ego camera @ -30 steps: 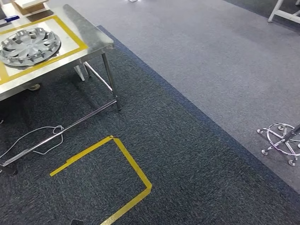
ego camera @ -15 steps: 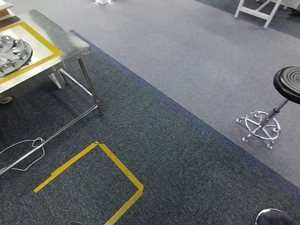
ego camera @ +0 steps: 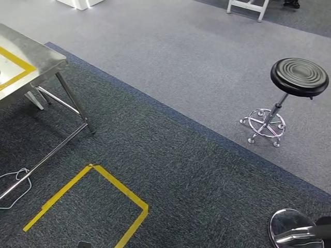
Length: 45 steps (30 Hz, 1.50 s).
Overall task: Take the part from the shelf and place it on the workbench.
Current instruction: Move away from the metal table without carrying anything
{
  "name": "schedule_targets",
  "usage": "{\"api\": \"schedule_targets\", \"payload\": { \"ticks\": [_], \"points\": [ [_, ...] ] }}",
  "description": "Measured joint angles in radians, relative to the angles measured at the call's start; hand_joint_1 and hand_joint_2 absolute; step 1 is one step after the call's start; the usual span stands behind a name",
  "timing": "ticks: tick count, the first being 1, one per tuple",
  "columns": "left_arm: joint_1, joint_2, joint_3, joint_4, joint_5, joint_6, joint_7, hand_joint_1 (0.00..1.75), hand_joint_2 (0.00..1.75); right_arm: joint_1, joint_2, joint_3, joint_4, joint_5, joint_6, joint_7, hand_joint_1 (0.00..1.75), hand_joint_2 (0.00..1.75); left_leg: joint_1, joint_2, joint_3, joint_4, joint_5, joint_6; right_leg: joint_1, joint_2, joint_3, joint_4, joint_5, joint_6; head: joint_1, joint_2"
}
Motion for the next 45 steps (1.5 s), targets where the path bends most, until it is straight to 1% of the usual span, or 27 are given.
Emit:
{"api": "schedule_targets", "payload": {
  "ticks": [2,4,5,6,8,10,12,13,15,17,19,20,21,22,24,26,28,30,32,34,36,37,38,39,41,43,45],
  "points": [
    [-0.001,0.003,-0.005,0.002,0.0,0.001,0.0,0.0,0.0,0.001,0.0,0.0,0.0,0.0,-0.001,0.0,0.0,0.0,0.004,-0.031,-0.018,0.051,-0.042,-0.01,-0.003,0.016,0.004,-0.004,0.007,-0.013,-0.003,0.0],
    [0.001,0.006,-0.007,0.005,0.001,0.002,-0.001,0.0,0.0,-0.001,0.0,0.0,0.0,0.0,-0.001,0.0,0.0,0.0,0.005,-0.069,-0.072,0.178,-0.115,-0.013,-0.001,0.035,0.003,-0.004,0.011,-0.021,-0.006,0.0],
    [0.001,0.007,-0.008,0.008,0.001,0.002,-0.001,0.0,0.0,-0.001,0.0,0.0,0.0,0.0,-0.001,0.0,0.0,0.0,0.005,-0.077,-0.101,0.241,-0.14,-0.012,0.001,0.046,0.002,-0.003,0.011,-0.022,-0.006,0.0],
    [0.002,0.008,-0.008,0.01,0.001,0.002,-0.001,0.0,0.0,-0.001,0.0,0.0,0.0,0.0,-0.001,0.0,0.0,0.0,0.005,-0.08,-0.119,0.278,-0.146,-0.011,0.003,0.058,0.001,-0.003,0.012,-0.023,-0.006,0.0],
    [0.002,0.01,-0.009,0.012,0.001,0.002,-0.001,0.0,0.0,0.0,0.0,0.0,0.001,0.0,-0.001,0.0,0.0,0.0,0.004,-0.086,-0.104,0.238,-0.095,-0.003,0.008,0.084,0.004,-0.003,0.012,-0.024,-0.006,0.0],
    [0.002,0.012,-0.01,0.014,0.001,0.002,-0.001,0.0,0.0,0.0,0.0,0.001,0.001,0.0,-0.001,0.0,0.0,0.0,0.002,-0.125,-0.049,0.107,-0.019,0.013,0.011,0.108,0.005,-0.002,0.012,-0.022,-0.006,0.0],
    [0.001,0.015,-0.01,0.014,0.001,0.003,-0.001,0.0,0.0,-0.003,0.0,0.002,0.002,-0.001,0.0,0.0,0.0,0.0,0.0,-0.167,-0.015,0.02,0.007,0.025,0.01,0.129,-0.002,0.001,0.012,-0.016,-0.006,0.0],
    [0.001,0.016,-0.01,0.015,0.001,0.004,-0.001,0.0,0.0,-0.003,0.0,0.002,0.002,-0.001,0.0,0.0,0.0,0.0,-0.001,-0.173,-0.012,0.008,0.003,0.028,0.007,0.139,-0.01,0.002,0.013,-0.009,-0.006,0.0],
    [0.0,0.017,-0.012,0.015,0.002,0.005,-0.001,0.0,0.0,0.001,0.0,0.002,0.003,-0.002,0.0,0.001,0.0,0.0,-0.003,-0.153,-0.008,-0.005,0.006,0.033,0.002,0.149,-0.021,0.003,0.015,0.004,-0.007,0.0],
    [0.001,0.018,-0.016,0.015,0.004,0.004,0.001,0.0,0.0,0.005,0.0,0.002,0.002,-0.005,-0.001,0.004,0.0,0.0,-0.001,-0.128,-0.002,-0.019,0.014,0.041,0.003,0.108,-0.045,0.045,-0.014,0.013,-0.002,0.0],
    [0.007,0.018,-0.019,0.015,0.008,0.002,0.011,0.0,0.0,0.006,0.0,0.002,-0.003,-0.007,0.001,0.013,0.0,0.0,-0.001,-0.098,0.0,-0.023,0.014,0.045,0.003,0.057,-0.103,0.163,-0.08,0.022,0.002,0.0],
    [0.012,0.018,-0.019,0.014,0.01,0.001,0.018,0.0,0.0,0.009,0.0,0.002,-0.007,-0.006,0.004,0.02,0.0,0.0,-0.002,-0.082,0.0,-0.022,0.012,0.046,0.001,0.047,-0.137,0.229,-0.109,0.027,0.003,0.0],
    [0.017,0.018,-0.02,0.013,0.013,-0.001,0.024,0.0,0.0,0.013,0.0,0.002,-0.012,-0.006,0.007,0.026,0.0,0.0,-0.002,-0.067,0.001,-0.022,0.01,0.046,-0.001,0.043,-0.158,0.273,-0.122,0.031,0.002,0.0],
    [0.021,0.018,-0.021,0.012,0.014,-0.003,0.029,0.0,0.0,0.019,0.0,0.002,-0.017,-0.004,0.01,0.032,0.0,0.0,-0.002,-0.053,0.003,-0.022,0.007,0.044,-0.003,0.039,-0.162,0.282,-0.115,0.034,0.002,0.0],
    [0.024,0.018,-0.025,0.009,0.019,-0.004,0.032,0.0,0.0,0.029,0.0,0.0,-0.029,0.002,0.018,0.038,0.0,0.0,-0.002,-0.03,0.01,-0.022,0.002,0.039,-0.004,0.019,-0.105,0.179,-0.054,0.035,0.003,0.0],
    [0.024,0.018,-0.029,0.007,0.026,-0.004,0.032,0.0,0.0,0.03,0.002,-0.004,-0.039,0.012,0.027,0.034,0.0,0.0,-0.006,-0.013,0.019,-0.02,-0.007,0.029,-0.002,-0.023,-0.032,0.046,-0.004,0.026,0.002,0.0],
    [0.021,0.019,-0.033,0.007,0.034,-0.004,0.028,0.0,0.0,0.026,0.003,-0.009,-0.044,0.021,0.034,0.02,0.0,0.0,-0.011,0.002,0.027,-0.018,-0.013,0.019,0.001,-0.038,-0.009,0.003,0.005,0.012,-0.002,0.0],
    [0.018,0.02,-0.039,0.007,0.039,-0.004,0.024,0.0,0.0,0.024,0.005,-0.016,-0.045,0.026,0.037,0.006,0.0,0.0,-0.009,0.012,0.033,-0.017,-0.019,0.008,0.001,-0.018,-0.009,0.002,0.006,-0.001,-0.004,0.0],
    [0.017,0.021,-0.043,0.006,0.042,-0.003,0.024,0.0,0.0,0.021,0.006,-0.025,-0.045,0.031,0.038,0.002,0.0,0.0,-0.004,-0.016,0.025,0.018,-0.052,-0.002,-0.001,0.001,-0.005,-0.001,0.01,-0.014,-0.007,0.0],
    [0.021,0.021,-0.045,0.006,0.046,-0.002,0.029,0.0,0.0,0.016,0.007,-0.032,-0.045,0.034,0.039,0.001,0.0,0.0,-0.002,-0.062,-0.023,0.132,-0.12,-0.006,-0.001,0.023,-0.003,-0.002,0.014,-0.021,-0.01,0.0],
    [0.027,0.021,-0.045,0.006,0.05,-0.002,0.032,0.0,0.0,0.013,0.008,-0.036,-0.045,0.036,0.041,0.002,0.0,0.0,-0.001,-0.079,-0.084,0.257,-0.166,-0.005,0.002,0.049,-0.004,-0.002,0.015,-0.024,-0.009,0.0],
    [0.028,0.021,-0.045,0.006,0.052,-0.002,0.033,0.0,0.0,0.013,0.008,-0.037,-0.045,0.036,0.042,0.002,0.0,0.0,-0.001,-0.081,-0.098,0.278,-0.159,-0.003,0.003,0.063,-0.003,-0.002,0.015,-0.024,-0.009,0.0],
    [0.029,0.021,-0.046,0.006,0.054,-0.002,0.033,0.0,0.0,0.013,0.008,-0.039,-0.045,0.036,0.042,0.003,0.0,0.0,-0.001,-0.083,-0.096,0.26,-0.131,0.0,0.004,0.077,-0.001,-0.001,0.014,-0.025,-0.009,0.0],
    [0.03,0.021,-0.046,0.006,0.055,-0.002,0.033,0.0,0.0,0.013,0.008,-0.041,-0.045,0.036,0.043,0.003,0.0,0.0,-0.001,-0.091,-0.077,0.207,-0.087,0.003,0.004,0.091,0.002,-0.001,0.014,-0.025,-0.009,0.0],
    [0.03,0.021,-0.047,0.005,0.056,-0.001,0.034,0.0,0.0,0.012,0.008,-0.043,-0.045,0.037,0.044,0.005,0.0,0.0,0.0,-0.132,-0.03,0.078,-0.014,0.012,0.005,0.117,0.003,0.001,0.012,-0.021,-0.009,0.0],
    [0.03,0.023,-0.048,0.004,0.056,-0.001,0.039,0.0,0.0,0.012,0.008,-0.043,-0.046,0.037,0.047,0.009,0.0,0.0,0.0,-0.162,-0.008,0.013,0.003,0.017,0.005,0.138,-0.006,0.004,0.012,-0.012,-0.01,0.0],
    [0.03,0.024,-0.051,0.002,0.057,0.0,0.043,0.0,0.0,0.017,0.008,-0.044,-0.046,0.037,0.048,0.014,0.0,0.0,-0.001,-0.151,-0.006,0.001,0.001,0.022,0.001,0.156,-0.019,0.004,0.016,0.002,-0.01,0.0]
  ]
}}
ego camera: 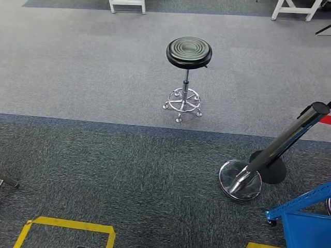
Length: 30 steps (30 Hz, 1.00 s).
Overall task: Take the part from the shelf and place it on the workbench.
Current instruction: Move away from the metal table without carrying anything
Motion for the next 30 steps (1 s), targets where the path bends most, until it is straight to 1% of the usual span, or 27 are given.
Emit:
{"api": "schedule_targets", "payload": {
  "ticks": [1,2,3,4,5,6,7,8,9,11,12,13,15,16,17,18,20,21,22,23,24,25,26,27,28,29,30],
  "points": [
    [0.0,0.0,-0.002,-0.001,0.002,0.0,0.0,0.0,0.0,0.003,0.0,-0.001,0.0,0.0,0.0,0.001,0.0,0.0,0.0,0.01,0.001,-0.005,0.004,0.006,-0.001,-0.006,-0.007,0.005,-0.003,0.005,0.001,0.0],
    [-0.001,0.0,-0.005,-0.002,0.005,0.0,-0.002,0.0,0.0,0.004,0.0,-0.002,0.0,0.001,0.001,0.001,0.0,0.0,0.001,0.022,0.002,-0.01,0.007,0.011,0.0,-0.025,-0.019,0.025,-0.018,0.009,0.003,0.0],
    [-0.001,0.0,-0.009,-0.003,0.008,0.001,-0.004,0.0,0.0,0.002,0.0,-0.002,0.0,0.001,0.001,-0.001,0.0,0.0,0.002,0.036,0.002,-0.015,0.01,0.017,0.001,-0.052,-0.038,0.065,-0.044,0.012,0.006,0.0],
    [0.0,0.0,-0.012,-0.003,0.011,0.001,-0.005,0.0,0.0,-0.001,0.0,-0.002,0.0,0.002,0.001,-0.002,0.0,0.0,0.0,0.051,0.002,-0.016,0.01,0.019,0.002,-0.082,-0.067,0.125,-0.079,0.014,0.008,0.0],
    [0.001,0.0,-0.014,-0.003,0.013,0.001,-0.006,0.0,0.0,-0.004,0.0,-0.002,0.0,0.003,0.001,-0.003,0.0,0.0,-0.002,0.066,0.001,-0.016,0.01,0.021,0.001,-0.101,-0.1,0.194,-0.115,0.018,0.011,0.0],
    [0.002,0.0,-0.015,-0.003,0.014,0.001,-0.006,0.0,0.0,-0.006,0.0,-0.002,0.0,0.003,0.001,-0.003,0.0,0.0,-0.003,0.081,0.001,-0.015,0.009,0.022,0.0,-0.11,-0.127,0.253,-0.139,0.021,0.011,0.0],
    [0.003,0.001,-0.015,-0.002,0.015,0.001,-0.006,0.0,0.0,-0.005,0.0,-0.002,0.0,0.003,0.001,-0.004,0.0,0.0,-0.004,0.095,0.001,-0.015,0.008,0.022,-0.001,-0.114,-0.14,0.283,-0.145,0.023,0.01,0.0],
    [0.002,0.001,-0.016,-0.002,0.016,0.002,-0.006,0.0,0.0,-0.005,0.0,-0.003,0.001,0.003,0.002,-0.004,0.0,0.0,-0.005,0.108,0.002,-0.015,0.007,0.021,-0.003,-0.118,-0.134,0.275,-0.131,0.025,0.011,0.0],
    [0.001,0.001,-0.016,-0.002,0.016,0.002,-0.006,0.0,0.0,-0.004,0.0,-0.004,0.001,0.004,0.002,-0.004,0.0,0.0,-0.005,0.12,0.003,-0.015,0.005,0.02,-0.004,-0.125,-0.105,0.225,-0.101,0.025,0.011,0.0],
    [0.0,0.001,-0.017,-0.002,0.016,0.002,-0.006,0.0,0.0,-0.005,0.0,-0.007,0.001,0.004,0.002,-0.004,0.0,0.0,-0.008,0.139,0.01,-0.013,0.0,0.012,-0.003,-0.167,-0.022,0.08,-0.041,0.02,0.011,0.0],
    [0.0,0.001,-0.018,-0.002,0.016,0.002,-0.006,0.0,0.0,-0.006,0.0,-0.008,0.001,0.004,0.002,-0.004,0.0,0.0,-0.01,0.147,0.014,-0.011,-0.003,0.007,-0.002,-0.185,0.007,0.028,-0.025,0.015,0.009,0.0],
    [0.0,0.001,-0.018,-0.002,0.017,0.004,-0.007,0.0,0.0,-0.007,0.0,-0.008,0.001,0.004,0.002,-0.005,0.0,0.0,-0.012,0.154,0.017,-0.01,-0.005,0.002,0.001,-0.195,0.019,0.003,-0.02,0.009,0.007,0.0],
    [-0.003,0.002,-0.021,-0.002,0.021,0.007,-0.01,0.0,0.0,-0.007,0.0,-0.009,0.001,0.005,0.002,-0.006,0.0,0.0,-0.011,0.169,0.022,-0.01,-0.007,-0.009,0.004,-0.181,0.016,-0.001,-0.019,-0.004,0.004,0.0],
    [-0.005,0.003,-0.023,-0.002,0.025,0.01,-0.011,0.0,0.0,-0.007,0.0,-0.01,0.001,0.006,0.003,-0.007,0.0,0.0,-0.008,0.167,0.023,-0.007,-0.012,-0.015,0.003,-0.172,0.017,-0.003,-0.016,-0.01,0.003,0.0],
    [-0.006,0.004,-0.027,-0.002,0.027,0.012,-0.012,0.0,0.0,-0.007,0.0,-0.012,0.002,0.006,0.003,-0.008,0.0,0.0,-0.006,0.152,0.019,0.008,-0.027,-0.02,0.002,-0.163,0.019,-0.005,-0.012,-0.017,0.002,0.0],
    [-0.007,0.005,-0.03,-0.002,0.03,0.015,-0.013,0.0,0.0,-0.007,0.0,-0.013,0.002,0.007,0.004,-0.009,0.0,0.0,-0.004,0.131,0.007,0.042,-0.052,-0.024,0.0,-0.153,0.021,-0.007,-0.008,-0.023,0.0,0.0],
    [-0.004,0.007,-0.035,-0.002,0.036,0.02,-0.012,0.0,0.0,-0.009,0.0,-0.014,0.002,0.007,0.007,-0.011,0.0,0.0,0.0,0.085,-0.047,0.167,-0.121,-0.029,-0.001,-0.131,0.02,-0.007,-0.002,-0.031,-0.003,0.0],
    [-0.002,0.008,-0.037,-0.001,0.04,0.022,-0.012,0.0,0.0,-0.009,0.0,-0.014,0.002,0.007,0.009,-0.011,0.0,0.0,0.0,0.075,-0.077,0.232,-0.145,-0.03,0.001,-0.118,0.019,-0.007,-0.002,-0.032,-0.004,0.0],
    [0.0,0.009,-0.04,-0.001,0.045,0.025,-0.01,0.0,0.0,-0.009,0.0,-0.015,0.002,0.008,0.009,-0.012,0.0,0.0,0.0,0.071,-0.1,0.273,-0.151,-0.03,0.002,-0.104,0.019,-0.007,-0.001,-0.033,-0.004,0.0],
    [0.002,0.01,-0.044,0.0,0.049,0.027,-0.009,0.0,0.0,-0.009,0.0,-0.015,0.002,0.008,0.01,-0.012,0.0,0.0,0.0,0.069,-0.107,0.279,-0.136,-0.029,0.003,-0.09,0.02,-0.007,-0.001,-0.033,-0.003,0.0],
    [0.002,0.012,-0.047,0.001,0.053,0.029,-0.008,0.0,0.0,-0.009,0.0,-0.016,0.002,0.008,0.01,-0.012,0.0,0.0,0.0,0.065,-0.095,0.243,-0.101,-0.025,0.004,-0.075,0.022,-0.007,-0.001,-0.033,-0.003,0.0],
    [0.002,0.013,-0.05,0.002,0.057,0.03,-0.007,0.0,0.0,-0.009,0.0,-0.017,0.002,0.008,0.01,-0.012,0.0,0.0,0.0,0.051,-0.071,0.178,-0.056,-0.021,0.005,-0.062,0.023,-0.007,0.0,-0.033,-0.003,0.0],
    [0.002,0.015,-0.053,0.002,0.06,0.032,-0.006,0.0,0.0,-0.009,0.0,-0.018,0.002,0.008,0.009,-0.013,0.0,0.0,0.0,0.024,-0.044,0.11,-0.02,-0.015,0.006,-0.049,0.021,-0.006,-0.001,-0.031,-0.003,0.0],
    [0.002,0.017,-0.056,0.002,0.064,0.033,-0.006,0.0,0.0,-0.011,0.0,-0.018,0.002,0.009,0.009,-0.013,0.0,0.0,0.001,0.0,-0.022,0.051,0.001,-0.011,0.006,-0.037,0.018,-0.004,-0.001,-0.028,-0.003,0.0],
    [0.002,0.018,-0.059,0.002,0.067,0.034,-0.005,0.0,0.0,-0.012,0.0,-0.018,0.002,0.009,0.01,-0.013,0.0,0.0,0.001,-0.02,-0.01,0.017,0.009,-0.007,0.005,-0.026,0.013,-0.002,0.0,-0.022,-0.002,0.0],
    [0.002,0.02,-0.061,0.003,0.069,0.036,-0.005,0.0,0.0,-0.012,0.0,-0.018,0.002,0.009,0.01,-0.013,0.0,0.0,0.0,-0.028,-0.007,0.003,0.007,-0.005,0.004,-0.015,0.004,-0.001,0.002,-0.015,-0.002,0.0],
    [0.002,0.021,-0.064,0.003,0.071,0.038,-0.005,0.0,0.0,-0.012,0.0,-0.019,0.002,0.009,0.01,-0.014,0.0,0.0,-0.001,-0.019,-0.006,-0.003,0.007,-0.003,0.001,-0.004,-0.002,-0.002,0.005,-0.008,-0.003,0.0]
  ]
}}
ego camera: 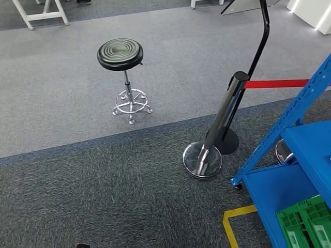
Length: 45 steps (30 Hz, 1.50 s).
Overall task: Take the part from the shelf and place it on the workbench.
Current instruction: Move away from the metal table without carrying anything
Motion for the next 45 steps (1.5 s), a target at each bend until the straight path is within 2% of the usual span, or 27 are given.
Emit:
{"api": "schedule_targets", "payload": {
  "ticks": [1,3,5,6,8,9,11,13,16,18,20,22,23,24,25,27,29,31,32,34,36,38,39,40,42,43,45],
  "points": [
    [0.0,0.001,-0.003,0.0,0.001,0.001,0.0,0.0,0.0,0.002,0.0,-0.001,0.0,0.0,0.0,0.0,0.0,0.0,0.0,0.012,0.001,-0.004,0.004,0.004,-0.002,0.003,-0.005,0.002,0.001,0.006,0.0,0.0],
    [-0.001,0.002,-0.008,0.0,0.002,0.003,0.0,0.0,0.0,0.004,0.0,-0.002,0.0,0.0,0.0,0.0,0.0,0.0,0.003,0.038,0.003,-0.017,0.012,0.015,-0.001,-0.033,-0.028,0.041,-0.029,0.013,0.004,0.0],
    [0.003,0.002,-0.01,0.001,0.002,0.004,-0.001,0.0,0.0,-0.001,0.0,-0.003,0.0,0.0,-0.001,0.0,0.0,0.0,0.002,0.069,0.002,-0.021,0.015,0.02,0.001,-0.088,-0.084,0.158,-0.099,0.018,0.01,0.0],
    [0.004,0.002,-0.01,0.001,0.004,0.005,-0.001,0.0,0.0,-0.004,0.0,-0.004,0.001,0.0,-0.001,0.0,0.0,0.0,0.001,0.086,0.0,-0.021,0.015,0.021,-0.001,-0.101,-0.115,0.224,-0.13,0.022,0.012,0.0],
    [0.005,0.004,-0.011,0.003,0.008,0.006,0.0,0.0,0.0,-0.005,0.0,-0.005,0.003,0.0,-0.001,-0.001,0.0,0.0,0.001,0.115,-0.001,-0.02,0.014,0.02,-0.005,-0.112,-0.138,0.278,-0.141,0.028,0.012,0.0],
    [0.003,0.004,-0.012,0.004,0.01,0.007,0.0,0.0,0.0,-0.005,0.0,-0.006,0.005,0.0,-0.001,-0.001,0.0,0.0,0.001,0.128,-0.001,-0.02,0.013,0.018,-0.008,-0.118,-0.118,0.246,-0.119,0.031,0.012,0.0],
    [0.001,0.005,-0.017,0.006,0.011,0.007,0.0,0.0,0.0,-0.006,0.0,-0.008,0.007,0.0,-0.002,-0.002,0.0,0.0,0.0,0.149,0.003,-0.018,0.009,0.011,-0.01,-0.15,-0.037,0.104,-0.059,0.032,0.013,0.0],
    [0.0,0.006,-0.022,0.007,0.012,0.007,0.0,0.0,0.0,-0.009,0.0,-0.009,0.008,0.0,-0.003,-0.004,0.0,0.0,-0.003,0.164,0.009,-0.014,0.002,-0.001,-0.009,-0.176,0.018,0.005,-0.028,0.025,0.01,0.0],
    [-0.003,0.007,-0.027,0.008,0.013,0.007,0.0,0.0,0.0,-0.006,0.0,-0.009,0.009,0.0,-0.005,-0.004,0.0,0.0,0.001,0.177,0.019,-0.012,-0.003,-0.021,-0.004,-0.16,0.023,-0.005,-0.025,0.006,0.006,0.0],
    [-0.003,0.009,-0.029,0.008,0.016,0.007,0.0,0.0,0.0,-0.002,0.0,-0.009,0.009,0.0,-0.008,-0.001,0.0,0.0,0.006,0.147,0.011,0.019,-0.033,-0.033,-0.006,-0.146,0.028,-0.007,-0.02,-0.006,0.003,0.0],
    [0.0,0.011,-0.029,0.008,0.019,0.006,0.002,0.0,0.0,0.0,0.0,-0.01,0.008,-0.001,-0.01,0.003,0.0,0.0,0.008,0.103,-0.037,0.131,-0.102,-0.038,-0.005,-0.127,0.03,-0.008,-0.015,-0.014,-0.001,0.0],
    [0.005,0.012,-0.03,0.009,0.021,0.006,0.005,0.0,0.0,0.002,0.0,-0.01,0.008,-0.002,-0.01,0.011,0.0,0.0,0.008,0.09,-0.097,0.259,-0.154,-0.037,-0.001,-0.103,0.028,-0.008,-0.014,-0.017,-0.002,0.0],
    [0.007,0.013,-0.03,0.009,0.022,0.006,0.007,0.0,0.0,0.005,0.0,-0.01,0.008,-0.003,-0.01,0.015,0.0,0.0,0.007,0.089,-0.111,0.282,-0.149,-0.034,0.001,-0.09,0.029,-0.008,-0.014,-0.018,-0.003,0.0],
    [0.008,0.013,-0.031,0.009,0.022,0.006,0.008,0.0,0.0,0.008,0.0,-0.01,0.008,-0.003,-0.01,0.018,0.0,0.0,0.007,0.086,-0.107,0.265,-0.123,-0.03,0.002,-0.076,0.031,-0.008,-0.014,-0.018,-0.003,0.0],
    [0.008,0.014,-0.032,0.009,0.023,0.006,0.009,0.0,0.0,0.009,0.0,-0.01,0.008,-0.003,-0.01,0.02,0.0,0.0,0.007,0.079,-0.087,0.212,-0.082,-0.025,0.004,-0.062,0.033,-0.008,-0.014,-0.018,-0.003,0.0],
    [0.01,0.017,-0.033,0.009,0.023,0.006,0.01,0.0,0.0,0.01,0.0,-0.01,0.008,-0.004,-0.01,0.02,0.0,0.0,0.006,0.039,-0.034,0.079,-0.01,-0.012,0.005,-0.036,0.034,-0.006,-0.015,-0.016,-0.002,0.0],
    [0.01,0.018,-0.034,0.009,0.023,0.006,0.011,0.0,0.0,0.01,0.0,-0.009,0.006,-0.005,-0.01,0.021,0.0,0.0,0.005,0.01,-0.007,0.01,0.006,-0.004,0.004,-0.014,0.027,-0.003,-0.015,-0.009,-0.003,0.0],
    [0.008,0.019,-0.036,0.009,0.024,0.006,0.012,0.0,0.0,0.014,0.0,-0.008,0.005,-0.006,-0.01,0.021,0.0,0.0,0.004,0.021,-0.002,-0.004,0.003,0.002,0.0,0.001,0.014,-0.004,-0.013,0.004,-0.003,0.0],
    [0.008,0.019,-0.037,0.009,0.024,0.006,0.013,0.0,0.0,0.018,0.0,-0.008,0.005,-0.006,-0.01,0.022,0.0,0.0,0.005,0.032,0.0,-0.01,0.007,0.006,0.0,-0.01,0.008,0.0,-0.017,0.009,-0.003,0.0],
    [0.008,0.02,-0.041,0.009,0.025,0.006,0.012,0.0,0.0,0.017,0.0,-0.008,0.004,-0.006,-0.01,0.023,0.0,0.0,0.008,0.057,0.002,-0.022,0.013,0.016,0.0,-0.059,-0.023,0.059,-0.058,0.016,0.004,0.0],
    [0.009,0.021,-0.045,0.01,0.031,0.008,0.011,0.0,0.0,0.011,0.0,-0.007,0.004,-0.006,-0.01,0.022,0.0,0.0,0.005,0.085,0.001,-0.022,0.013,0.02,-0.001,-0.101,-0.087,0.188,-0.128,0.023,0.011,0.0],
    [0.008,0.021,-0.05,0.012,0.038,0.01,0.009,0.0,0.0,0.008,0.0,-0.007,0.005,-0.006,-0.009,0.022,0.0,0.0,0.004,0.114,0.001,-0.022,0.011,0.02,-0.004,-0.111,-0.13,0.278,-0.155,0.031,0.011,0.0],
    [0.006,0.021,-0.052,0.013,0.041,0.011,0.008,0.0,0.0,0.008,0.0,-0.007,0.005,-0.006,-0.008,0.022,0.0,0.0,0.004,0.127,0.001,-0.021,0.009,0.018,-0.005,-0.114,-0.123,0.268,-0.139,0.034,0.012,0.0],
    [0.005,0.021,-0.054,0.014,0.042,0.011,0.008,0.0,0.0,0.008,0.0,-0.007,0.005,-0.006,-0.008,0.022,0.0,0.0,0.004,0.139,0.004,-0.021,0.008,0.016,-0.006,-0.122,-0.095,0.217,-0.108,0.035,0.012,0.0],
    [0.003,0.021,-0.056,0.015,0.043,0.011,0.007,0.0,0.0,0.007,0.0,-0.008,0.005,-0.006,-0.008,0.022,0.0,0.0,0.002,0.158,0.011,-0.019,0.002,0.007,-0.007,-0.158,-0.015,0.07,-0.047,0.034,0.012,0.0],
    [0.003,0.022,-0.057,0.015,0.043,0.011,0.006,0.0,0.0,0.006,0.0,-0.008,0.005,-0.006,-0.007,0.022,0.0,0.0,0.0,0.166,0.015,-0.018,-0.002,0.001,-0.006,-0.172,0.012,0.021,-0.031,0.029,0.01,0.0],
    [0.001,0.023,-0.059,0.016,0.043,0.012,0.005,0.0,0.0,0.006,0.0,-0.008,0.006,-0.005,-0.006,0.021,0.0,0.0,-0.003,0.179,0.021,-0.016,-0.006,-0.011,-0.002,-0.173,0.022,-0.004,-0.026,0.015,0.007,0.0]
  ]
}}
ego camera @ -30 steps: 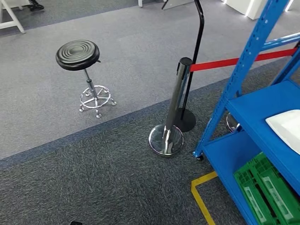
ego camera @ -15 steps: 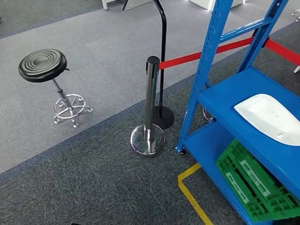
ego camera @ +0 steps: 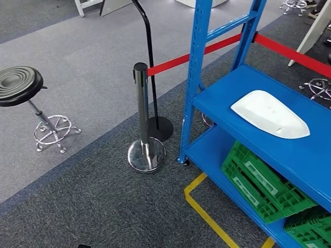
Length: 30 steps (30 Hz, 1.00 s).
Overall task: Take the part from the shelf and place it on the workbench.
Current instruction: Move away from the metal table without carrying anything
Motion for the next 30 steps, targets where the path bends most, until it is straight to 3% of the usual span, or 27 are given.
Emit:
{"api": "schedule_targets", "payload": {
  "ticks": [2,4,6,8,9,10,11,13,15,17,19,21,23,24,25,27,29,30],
  "points": [
    [-0.004,0.001,-0.004,0.0,0.002,0.001,-0.002,0.0,0.0,0.002,0.0,0.0,0.0,0.0,0.002,-0.001,0.0,0.0,0.004,0.004,0.005,0.003,-0.005,-0.012,0.001,0.017,-0.001,0.001,0.002,-0.013,-0.001,0.0],
    [-0.006,0.003,-0.009,0.0,0.003,0.003,-0.003,0.0,0.0,0.002,0.0,-0.001,0.0,0.0,0.004,-0.001,0.0,0.0,0.007,-0.032,-0.009,0.045,-0.042,-0.022,-0.002,0.033,0.003,-0.001,0.007,-0.025,-0.003,0.0],
    [-0.004,0.005,-0.011,0.002,0.005,0.004,-0.003,0.0,0.0,0.0,0.0,-0.002,0.0,0.001,0.004,-0.001,0.0,0.0,0.008,-0.076,-0.06,0.165,-0.114,-0.026,-0.002,0.052,0.003,-0.001,0.011,-0.033,-0.005,0.0],
    [-0.001,0.006,-0.012,0.005,0.006,0.004,-0.003,0.0,0.0,-0.001,0.0,-0.002,0.0,0.001,0.005,-0.001,0.0,0.0,0.008,-0.088,-0.114,0.282,-0.155,-0.023,0.001,0.078,0.001,-0.001,0.012,-0.035,-0.006,0.0],
    [0.0,0.007,-0.012,0.007,0.006,0.005,-0.003,0.0,0.0,0.0,0.0,-0.002,0.0,0.001,0.005,-0.001,0.0,0.0,0.007,-0.09,-0.123,0.297,-0.145,-0.019,0.003,0.092,0.002,-0.001,0.013,-0.036,-0.006,0.0],
    [0.0,0.007,-0.013,0.008,0.006,0.005,-0.003,0.0,0.0,0.0,0.0,-0.003,0.0,0.001,0.005,-0.001,0.0,0.0,0.007,-0.094,-0.114,0.271,-0.116,-0.014,0.005,0.106,0.004,0.0,0.013,-0.036,-0.006,0.0],
    [0.0,0.008,-0.014,0.008,0.006,0.005,-0.003,0.0,0.0,0.0,0.0,-0.003,0.0,0.001,0.005,-0.001,0.0,0.0,0.006,-0.104,-0.09,0.211,-0.073,-0.008,0.006,0.12,0.006,0.0,0.013,-0.036,-0.006,0.0],
    [0.001,0.011,-0.016,0.009,0.006,0.007,-0.003,0.0,0.0,-0.002,0.0,-0.003,0.0,0.001,0.005,-0.001,0.0,0.0,0.005,-0.155,-0.038,0.08,-0.009,0.008,0.008,0.146,0.004,0.002,0.013,-0.033,-0.005,0.0],
    [0.001,0.014,-0.017,0.009,0.006,0.008,-0.003,0.0,0.0,-0.003,0.001,-0.003,0.001,0.001,0.005,-0.001,0.0,0.0,0.003,-0.187,-0.017,0.022,0.004,0.017,0.005,0.168,-0.007,0.004,0.016,-0.024,-0.006,0.0],
    [-0.001,0.014,-0.018,0.01,0.006,0.009,-0.003,0.0,0.0,-0.001,0.001,-0.003,0.001,0.001,0.006,-0.001,0.0,0.0,0.004,-0.169,-0.015,0.011,0.005,0.02,0.001,0.18,-0.02,0.005,0.02,-0.012,-0.006,0.0],
    [-0.002,0.014,-0.019,0.01,0.006,0.009,-0.003,0.0,0.0,0.0,0.0,-0.004,0.002,0.001,0.006,-0.001,0.0,0.0,0.006,-0.143,-0.013,-0.001,0.01,0.028,0.002,0.139,-0.042,0.038,-0.006,-0.004,-0.002,0.0],
    [0.0,0.014,-0.019,0.011,0.006,0.009,-0.004,0.0,0.0,-0.006,0.0,-0.003,0.002,0.001,0.005,-0.001,0.0,0.0,0.007,-0.11,-0.014,-0.005,0.012,0.033,0.003,0.081,-0.095,0.148,-0.073,0.004,0.005,0.0],
    [0.003,0.014,-0.019,0.013,0.006,0.009,-0.004,0.0,0.0,-0.011,0.0,-0.002,0.003,0.001,0.006,-0.001,0.0,0.0,0.005,-0.077,-0.015,-0.005,0.01,0.034,0.0,0.065,-0.151,0.268,-0.124,0.012,0.008,0.0],
    [0.002,0.014,-0.019,0.014,0.007,0.009,-0.004,0.0,0.0,-0.011,0.0,-0.002,0.003,0.001,0.006,-0.001,0.0,0.0,0.005,-0.062,-0.015,-0.005,0.01,0.034,-0.002,0.062,-0.156,0.285,-0.122,0.016,0.008,0.0],
    [0.0,0.014,-0.02,0.016,0.007,0.009,-0.004,0.0,0.0,-0.01,0.0,-0.002,0.004,0.002,0.006,-0.001,0.0,0.0,0.005,-0.049,-0.014,-0.004,0.009,0.032,-0.004,0.057,-0.141,0.261,-0.102,0.018,0.008,0.0],
    [-0.003,0.014,-0.021,0.018,0.008,0.009,-0.004,0.0,0.0,-0.01,0.0,-0.004,0.005,0.002,0.006,-0.001,0.0,0.0,0.005,-0.026,-0.009,-0.003,0.005,0.026,-0.006,0.028,-0.062,0.123,-0.041,0.02,0.009,0.0],
    [-0.004,0.013,-0.021,0.019,0.008,0.01,-0.004,0.0,0.0,-0.013,0.0,-0.004,0.006,0.002,0.006,-0.002,0.0,0.0,0.001,-0.01,-0.003,-0.001,-0.001,0.015,-0.005,-0.001,-0.003,0.017,-0.008,0.01,0.006,0.0],
    [-0.006,0.014,-0.021,0.019,0.008,0.01,-0.004,0.0,0.0,-0.014,0.0,-0.004,0.007,0.002,0.006,-0.002,0.0,0.0,-0.001,-0.003,0.0,0.001,-0.002,0.009,-0.003,-0.006,0.005,0.0,-0.006,0.003,0.005,0.0]
  ]
}}
